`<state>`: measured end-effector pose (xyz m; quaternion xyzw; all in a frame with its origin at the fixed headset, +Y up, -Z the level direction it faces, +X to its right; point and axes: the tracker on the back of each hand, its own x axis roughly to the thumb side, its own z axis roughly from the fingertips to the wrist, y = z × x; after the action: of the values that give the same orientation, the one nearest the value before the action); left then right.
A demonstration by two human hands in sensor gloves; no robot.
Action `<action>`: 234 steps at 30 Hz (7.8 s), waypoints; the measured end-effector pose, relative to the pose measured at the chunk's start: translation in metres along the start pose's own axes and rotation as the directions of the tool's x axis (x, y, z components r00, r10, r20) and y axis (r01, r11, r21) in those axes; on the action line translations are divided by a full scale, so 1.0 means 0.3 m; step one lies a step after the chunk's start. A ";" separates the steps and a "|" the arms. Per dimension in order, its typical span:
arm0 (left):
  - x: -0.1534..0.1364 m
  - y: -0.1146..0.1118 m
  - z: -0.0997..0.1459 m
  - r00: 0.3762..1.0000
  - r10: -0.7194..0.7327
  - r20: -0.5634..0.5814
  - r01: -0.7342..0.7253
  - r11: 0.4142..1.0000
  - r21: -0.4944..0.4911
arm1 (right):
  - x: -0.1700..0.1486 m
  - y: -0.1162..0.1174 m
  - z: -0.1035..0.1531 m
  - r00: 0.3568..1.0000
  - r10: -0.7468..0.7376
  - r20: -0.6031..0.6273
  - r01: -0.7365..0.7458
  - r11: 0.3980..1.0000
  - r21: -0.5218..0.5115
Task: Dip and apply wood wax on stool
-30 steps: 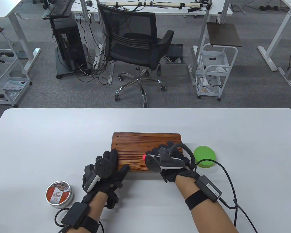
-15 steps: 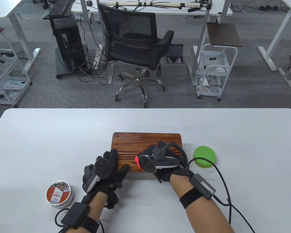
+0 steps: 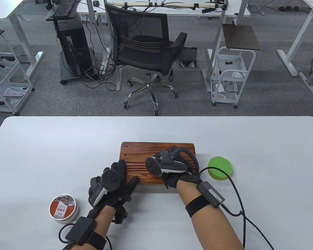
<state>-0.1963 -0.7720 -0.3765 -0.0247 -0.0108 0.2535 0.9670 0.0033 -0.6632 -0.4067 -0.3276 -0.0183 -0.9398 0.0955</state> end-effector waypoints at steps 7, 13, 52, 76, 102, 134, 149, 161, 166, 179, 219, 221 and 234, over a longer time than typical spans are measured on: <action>-0.001 0.000 -0.001 1.000 0.003 0.002 -0.003 1.000 -0.002 | -0.023 -0.006 -0.035 0.998 0.047 -0.048 -0.047 0.999 -0.002; -0.002 0.001 -0.002 1.000 0.003 0.002 -0.003 1.000 -0.003 | -0.033 0.002 -0.080 0.982 0.064 -0.176 -0.060 0.998 0.028; -0.001 0.002 -0.005 1.000 -0.025 0.012 0.025 1.000 -0.008 | 0.022 -0.042 -0.282 0.975 -0.127 -0.184 0.133 0.991 0.022; -0.002 0.004 -0.005 1.000 -0.027 0.009 0.028 0.999 -0.016 | -0.040 -0.036 -0.274 0.970 -0.111 -0.218 0.116 0.993 0.009; -0.003 0.003 -0.007 1.000 -0.023 0.007 0.023 1.000 -0.016 | -0.197 0.024 -0.174 0.917 0.086 -0.389 -0.092 0.996 0.004; -0.006 0.003 -0.008 1.000 -0.025 0.010 0.025 1.000 -0.017 | -0.160 0.010 -0.098 0.966 0.048 -0.255 -0.050 0.999 0.002; -0.008 0.002 -0.009 1.000 -0.023 0.013 0.023 1.000 -0.016 | -0.244 0.026 -0.063 0.956 -0.031 -0.293 0.048 0.998 0.051; -0.008 0.001 -0.010 1.000 -0.024 0.011 0.024 1.000 -0.015 | -0.379 0.075 -0.019 0.865 0.056 -0.498 -0.053 0.998 0.019; -0.008 0.000 -0.010 1.000 -0.023 0.011 0.023 1.000 -0.016 | -0.320 0.049 -0.018 0.944 -0.010 -0.330 0.033 0.997 0.067; -0.008 -0.002 -0.010 1.000 -0.020 0.010 0.021 1.000 -0.016 | -0.416 0.080 0.006 0.883 0.004 -0.469 0.019 0.999 0.045; -0.008 -0.004 -0.011 1.000 -0.017 0.008 0.017 1.000 -0.022 | -0.498 0.040 0.393 0.872 -0.107 -0.477 -0.045 0.954 -0.297; -0.008 -0.004 -0.011 1.000 -0.017 0.007 0.017 1.000 -0.022 | -0.528 0.038 0.469 0.855 -0.112 -0.506 -0.054 0.952 -0.302; -0.008 -0.005 -0.011 1.000 -0.017 0.004 0.017 1.000 -0.016 | -0.602 0.342 0.849 0.767 0.015 -0.642 -0.085 0.993 -0.078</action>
<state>-0.1974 -0.7747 -0.3796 -0.0316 -0.0150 0.2452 0.9688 0.3174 -0.7091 -0.3215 0.0073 0.0722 -0.9919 0.1039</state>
